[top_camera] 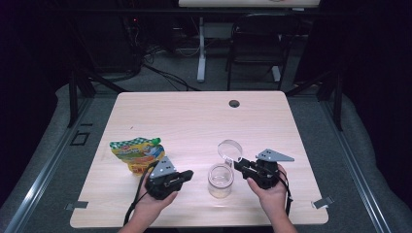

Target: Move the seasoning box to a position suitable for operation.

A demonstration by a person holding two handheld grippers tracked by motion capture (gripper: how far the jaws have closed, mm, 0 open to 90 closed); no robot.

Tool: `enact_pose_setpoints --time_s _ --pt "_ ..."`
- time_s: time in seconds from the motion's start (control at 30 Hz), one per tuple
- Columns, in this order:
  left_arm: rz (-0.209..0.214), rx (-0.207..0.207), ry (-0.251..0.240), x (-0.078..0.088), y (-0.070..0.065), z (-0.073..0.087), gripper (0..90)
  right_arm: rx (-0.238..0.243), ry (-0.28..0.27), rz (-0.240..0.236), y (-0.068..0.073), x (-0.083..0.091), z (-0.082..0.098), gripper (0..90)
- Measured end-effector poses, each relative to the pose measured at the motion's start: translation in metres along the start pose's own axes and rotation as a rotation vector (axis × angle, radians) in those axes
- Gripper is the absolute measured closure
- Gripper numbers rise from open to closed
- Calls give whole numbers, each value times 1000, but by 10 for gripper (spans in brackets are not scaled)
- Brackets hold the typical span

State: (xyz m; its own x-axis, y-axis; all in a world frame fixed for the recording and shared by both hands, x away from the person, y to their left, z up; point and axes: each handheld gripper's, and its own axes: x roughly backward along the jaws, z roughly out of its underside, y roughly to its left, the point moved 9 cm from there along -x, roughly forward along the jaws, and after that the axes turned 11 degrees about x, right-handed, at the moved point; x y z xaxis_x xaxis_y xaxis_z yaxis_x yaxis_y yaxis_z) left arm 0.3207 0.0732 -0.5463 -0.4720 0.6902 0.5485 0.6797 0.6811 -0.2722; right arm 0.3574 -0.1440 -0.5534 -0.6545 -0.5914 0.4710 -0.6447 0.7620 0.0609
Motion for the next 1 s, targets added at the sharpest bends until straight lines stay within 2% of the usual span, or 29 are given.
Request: enact_pose_setpoints --time_s 0.03,0.07,0.1,0.23,0.4,0.47,0.53,0.7,0.73,0.8,0.87,1.0 --pt "0 0 0 0 0 0 878 -1 1 -1 0 0 0 703" --pt "-21 22 -1 7 11 4 878 -2 4 3 0 1 0 702" --pt "-21 22 -1 7 11 4 877 -2 4 3 0 1 0 702" --pt "-47 44 -4 20 26 12 872 -12 22 16 1 3 -1 702" --pt "-72 63 -23 36 40 17 854 38 63 52 6 10 3 685" --pt "-87 69 -24 42 46 20 834 33 65 59 11 16 8 672" --pt "-100 69 -25 49 52 23 824 27 61 57 13 18 11 663" --pt "-144 104 -39 65 72 32 803 33 41 55 10 19 19 656" --pt "-143 129 -48 70 79 36 781 40 47 46 9 17 24 656" --pt "-143 135 -50 72 82 37 740 57 56 46 8 15 26 645" --pt "-153 164 -62 77 93 38 722 60 52 43 8 14 26 641" --pt "-165 181 -72 82 102 39 711 62 49 40 9 13 26 639"
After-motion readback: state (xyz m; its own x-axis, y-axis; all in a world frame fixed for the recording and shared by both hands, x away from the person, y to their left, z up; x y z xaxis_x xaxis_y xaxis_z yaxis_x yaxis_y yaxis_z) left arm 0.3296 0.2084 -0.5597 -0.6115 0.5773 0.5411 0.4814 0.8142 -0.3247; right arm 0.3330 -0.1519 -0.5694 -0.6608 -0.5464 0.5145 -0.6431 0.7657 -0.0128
